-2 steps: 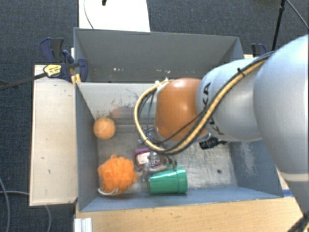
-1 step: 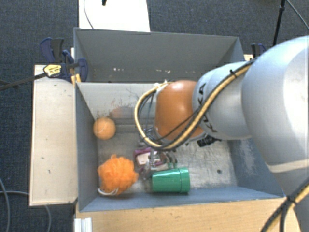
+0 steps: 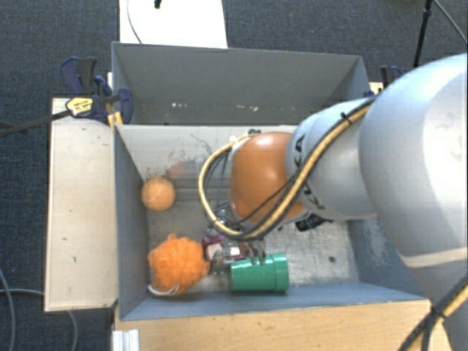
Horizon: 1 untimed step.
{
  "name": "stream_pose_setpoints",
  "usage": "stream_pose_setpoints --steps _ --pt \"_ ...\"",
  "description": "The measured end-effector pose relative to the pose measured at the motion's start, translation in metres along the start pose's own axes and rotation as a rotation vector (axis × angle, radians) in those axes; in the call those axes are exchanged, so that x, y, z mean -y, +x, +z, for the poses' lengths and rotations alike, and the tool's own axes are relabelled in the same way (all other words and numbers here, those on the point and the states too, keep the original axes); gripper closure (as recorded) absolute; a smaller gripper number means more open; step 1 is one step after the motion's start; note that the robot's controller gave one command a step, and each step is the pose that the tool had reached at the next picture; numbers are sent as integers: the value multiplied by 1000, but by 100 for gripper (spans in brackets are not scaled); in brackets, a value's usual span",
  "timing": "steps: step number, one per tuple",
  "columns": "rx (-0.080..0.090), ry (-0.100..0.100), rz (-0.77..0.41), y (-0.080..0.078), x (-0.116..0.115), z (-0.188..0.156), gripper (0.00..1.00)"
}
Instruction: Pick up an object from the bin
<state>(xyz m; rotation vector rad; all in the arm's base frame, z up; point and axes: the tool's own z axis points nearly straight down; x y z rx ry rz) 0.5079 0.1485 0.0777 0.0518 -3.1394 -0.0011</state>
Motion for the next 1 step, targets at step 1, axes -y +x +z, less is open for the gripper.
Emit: stream_pose_setpoints --steps 1 --pt "0 0 3 0 0 0 100"
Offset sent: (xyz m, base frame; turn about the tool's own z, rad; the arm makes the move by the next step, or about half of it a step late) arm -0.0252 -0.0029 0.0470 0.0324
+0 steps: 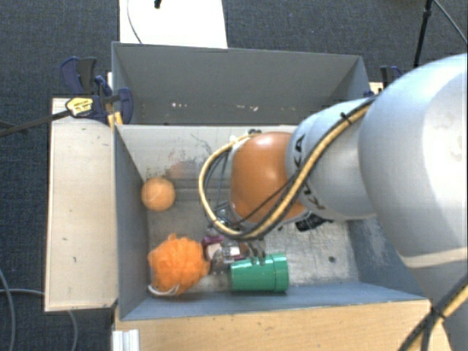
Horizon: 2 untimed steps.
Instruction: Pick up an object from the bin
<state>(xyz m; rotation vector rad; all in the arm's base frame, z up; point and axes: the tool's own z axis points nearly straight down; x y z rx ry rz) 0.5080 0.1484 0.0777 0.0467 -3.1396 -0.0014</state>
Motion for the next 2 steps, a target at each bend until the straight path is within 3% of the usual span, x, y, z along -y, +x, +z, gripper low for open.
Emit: stream_pose_setpoints --steps 1,2 --pt "3 0 31 25 2 -47 100" --pt "3 0 31 25 2 -47 100"
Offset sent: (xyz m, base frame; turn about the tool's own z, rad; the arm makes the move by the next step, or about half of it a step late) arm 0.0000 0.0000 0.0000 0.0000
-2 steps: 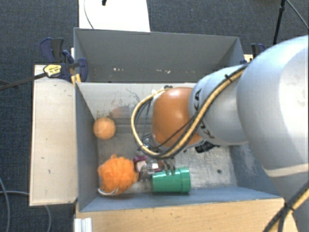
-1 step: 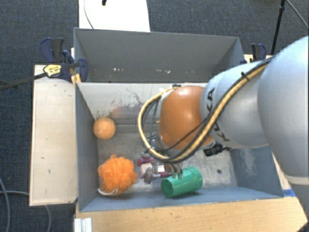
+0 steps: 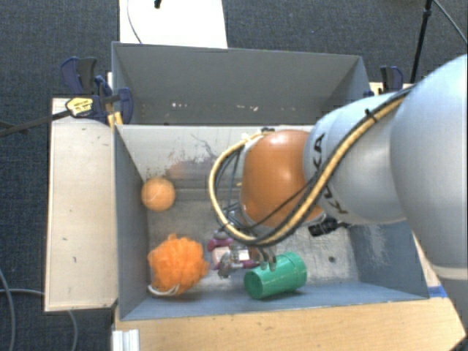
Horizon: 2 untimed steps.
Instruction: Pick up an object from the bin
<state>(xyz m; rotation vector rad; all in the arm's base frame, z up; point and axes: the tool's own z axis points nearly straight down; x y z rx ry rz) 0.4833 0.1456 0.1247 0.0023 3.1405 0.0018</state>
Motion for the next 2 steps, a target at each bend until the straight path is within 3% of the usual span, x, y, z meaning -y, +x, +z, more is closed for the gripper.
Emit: stream_pose_setpoints --steps 1,2 --pt "-6 2 -1 -6 1 -62 100" --pt "4 -1 10 -25 -22 -88 100"
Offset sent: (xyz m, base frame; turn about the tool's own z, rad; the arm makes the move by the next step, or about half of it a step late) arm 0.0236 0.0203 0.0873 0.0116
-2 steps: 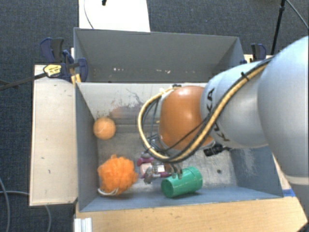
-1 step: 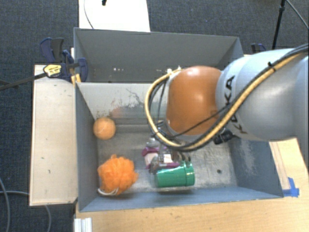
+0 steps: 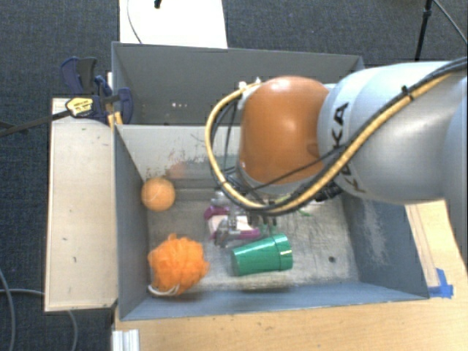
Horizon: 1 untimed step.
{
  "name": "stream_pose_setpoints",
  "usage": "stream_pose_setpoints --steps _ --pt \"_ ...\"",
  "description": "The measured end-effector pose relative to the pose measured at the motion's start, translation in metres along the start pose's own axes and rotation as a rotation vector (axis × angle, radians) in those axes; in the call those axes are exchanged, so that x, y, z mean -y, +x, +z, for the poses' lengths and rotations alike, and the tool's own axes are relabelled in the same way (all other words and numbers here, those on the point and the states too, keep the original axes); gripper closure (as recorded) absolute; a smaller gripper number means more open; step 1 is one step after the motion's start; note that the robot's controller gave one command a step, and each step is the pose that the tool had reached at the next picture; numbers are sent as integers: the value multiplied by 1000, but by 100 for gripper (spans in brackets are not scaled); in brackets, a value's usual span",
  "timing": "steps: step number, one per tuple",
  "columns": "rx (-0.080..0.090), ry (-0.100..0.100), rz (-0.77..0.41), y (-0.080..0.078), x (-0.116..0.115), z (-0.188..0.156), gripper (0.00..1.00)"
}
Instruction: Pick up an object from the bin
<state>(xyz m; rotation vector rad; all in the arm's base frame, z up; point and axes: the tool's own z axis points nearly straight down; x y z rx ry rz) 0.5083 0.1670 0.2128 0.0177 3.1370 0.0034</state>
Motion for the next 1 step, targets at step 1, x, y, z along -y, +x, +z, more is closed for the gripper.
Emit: stream_pose_setpoints --steps 1 --pt "-6 2 37 1 24 -34 100"
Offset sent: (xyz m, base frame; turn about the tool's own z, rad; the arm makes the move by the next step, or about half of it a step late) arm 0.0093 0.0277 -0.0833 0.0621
